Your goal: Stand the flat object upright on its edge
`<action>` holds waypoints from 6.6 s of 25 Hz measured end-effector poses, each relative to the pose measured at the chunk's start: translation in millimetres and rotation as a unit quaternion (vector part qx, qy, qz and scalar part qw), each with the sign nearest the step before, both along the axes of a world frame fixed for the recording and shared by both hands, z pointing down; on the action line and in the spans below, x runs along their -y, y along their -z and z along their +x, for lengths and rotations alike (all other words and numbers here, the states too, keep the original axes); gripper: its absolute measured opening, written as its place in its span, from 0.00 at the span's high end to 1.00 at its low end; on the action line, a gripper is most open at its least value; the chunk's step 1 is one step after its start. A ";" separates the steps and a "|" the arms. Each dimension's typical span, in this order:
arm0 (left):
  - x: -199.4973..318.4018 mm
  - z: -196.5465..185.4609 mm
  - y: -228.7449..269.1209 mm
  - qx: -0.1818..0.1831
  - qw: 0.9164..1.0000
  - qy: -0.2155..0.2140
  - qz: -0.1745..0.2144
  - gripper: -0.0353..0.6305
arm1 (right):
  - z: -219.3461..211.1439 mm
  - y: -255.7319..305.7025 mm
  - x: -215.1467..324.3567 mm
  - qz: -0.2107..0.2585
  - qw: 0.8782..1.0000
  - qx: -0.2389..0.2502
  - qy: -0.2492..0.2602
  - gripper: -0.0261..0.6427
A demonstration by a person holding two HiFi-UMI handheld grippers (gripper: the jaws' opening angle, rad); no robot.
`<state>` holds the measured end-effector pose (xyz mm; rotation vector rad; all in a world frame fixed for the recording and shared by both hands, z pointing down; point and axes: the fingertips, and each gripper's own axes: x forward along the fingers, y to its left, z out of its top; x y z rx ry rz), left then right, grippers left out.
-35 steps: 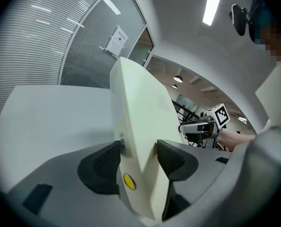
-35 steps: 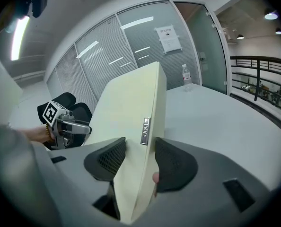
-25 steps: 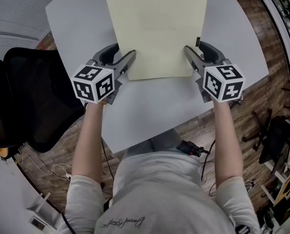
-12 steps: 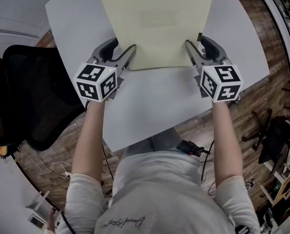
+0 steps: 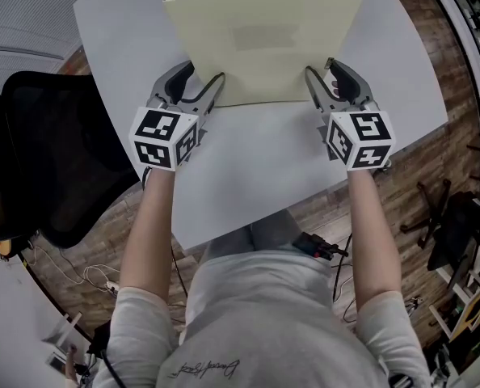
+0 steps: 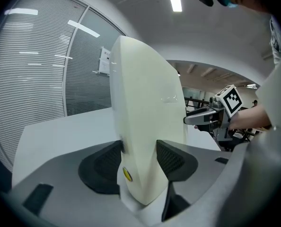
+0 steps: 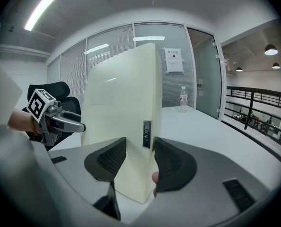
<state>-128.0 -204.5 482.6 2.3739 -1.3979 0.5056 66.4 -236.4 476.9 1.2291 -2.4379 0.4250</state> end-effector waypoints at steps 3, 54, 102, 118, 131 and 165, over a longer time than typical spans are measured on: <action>0.5 0.1 -0.1 0.001 1.000 -0.001 0.001 0.57 | 0.3 -0.4 -0.3 0.002 1.000 0.001 -0.001 0.65; -44.2 12.8 -12.6 0.089 0.995 -0.033 -0.003 0.56 | 12.7 -15.6 -47.9 -0.003 1.000 -0.021 0.020 0.64; -99.1 29.6 36.6 0.009 1.000 0.012 0.002 0.72 | 25.5 15.6 -108.3 -0.001 1.000 -0.004 0.008 0.75; -157.3 49.6 72.3 0.009 1.000 -0.016 0.018 0.93 | -4.1 59.6 -176.8 -0.007 0.999 -0.006 0.051 0.92; -174.7 46.4 79.0 0.009 1.000 -0.019 0.019 0.93 | -16.0 66.6 -186.1 -0.017 0.998 0.011 0.054 0.92; -157.5 41.5 81.9 0.006 0.999 -0.017 0.027 0.93 | -27.6 63.6 -178.5 -0.022 0.997 0.013 0.079 0.92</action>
